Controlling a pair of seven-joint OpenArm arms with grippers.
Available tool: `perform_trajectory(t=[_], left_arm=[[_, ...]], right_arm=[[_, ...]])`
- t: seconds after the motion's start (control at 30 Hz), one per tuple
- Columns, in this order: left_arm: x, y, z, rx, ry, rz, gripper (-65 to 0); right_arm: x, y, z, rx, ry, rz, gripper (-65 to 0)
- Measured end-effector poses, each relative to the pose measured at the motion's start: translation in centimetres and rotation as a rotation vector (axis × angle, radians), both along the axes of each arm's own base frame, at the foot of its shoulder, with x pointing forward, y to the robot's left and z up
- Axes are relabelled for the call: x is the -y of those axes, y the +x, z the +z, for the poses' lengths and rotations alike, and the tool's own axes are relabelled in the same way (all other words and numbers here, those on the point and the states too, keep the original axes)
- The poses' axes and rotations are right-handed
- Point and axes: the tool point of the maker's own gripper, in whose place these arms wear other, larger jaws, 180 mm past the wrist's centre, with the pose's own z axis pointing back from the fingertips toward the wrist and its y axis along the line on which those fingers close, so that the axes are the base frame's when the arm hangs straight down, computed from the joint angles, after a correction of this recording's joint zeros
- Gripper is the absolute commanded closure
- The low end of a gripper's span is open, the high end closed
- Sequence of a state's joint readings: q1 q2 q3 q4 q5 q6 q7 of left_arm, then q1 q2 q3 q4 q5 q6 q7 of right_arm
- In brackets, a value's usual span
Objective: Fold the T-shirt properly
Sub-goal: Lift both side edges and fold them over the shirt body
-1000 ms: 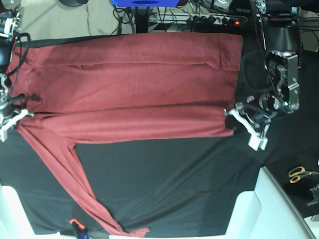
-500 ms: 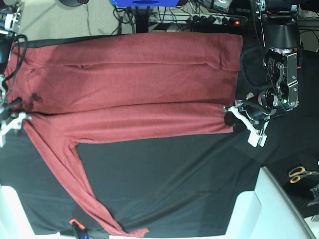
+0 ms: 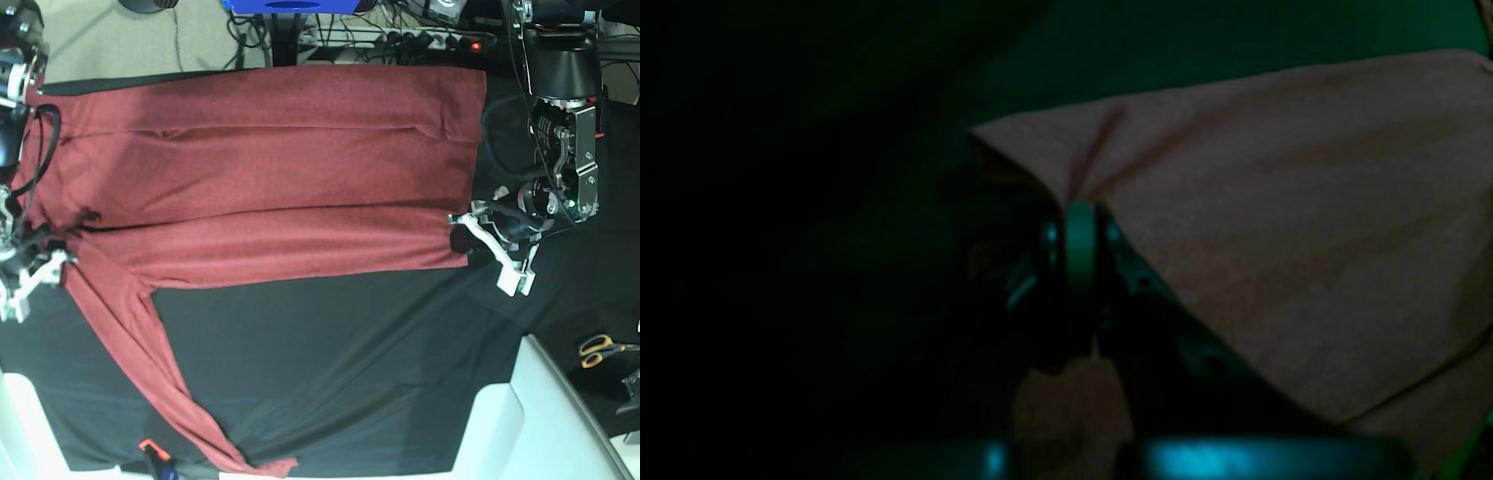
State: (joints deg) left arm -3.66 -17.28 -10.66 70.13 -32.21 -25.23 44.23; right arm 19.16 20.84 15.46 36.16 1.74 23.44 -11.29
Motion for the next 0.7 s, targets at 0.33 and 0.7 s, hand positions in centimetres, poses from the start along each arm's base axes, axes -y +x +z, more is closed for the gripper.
perform_trajectory(t=[0.33, 0.7], left_arm=[[0.0, 0.1, 0.0, 0.002, -0.001, 0.000, 0.0], [0.1, 0.1, 0.1, 0.004, -0.002, 0.000, 0.0]], right_arm=[[-0.3, 0.2, -0.7, -0.019, 0.031, -0.018, -25.4], [-0.5, -0.5, -1.9, -0.060, 0.068, -0.041, -0.3]])
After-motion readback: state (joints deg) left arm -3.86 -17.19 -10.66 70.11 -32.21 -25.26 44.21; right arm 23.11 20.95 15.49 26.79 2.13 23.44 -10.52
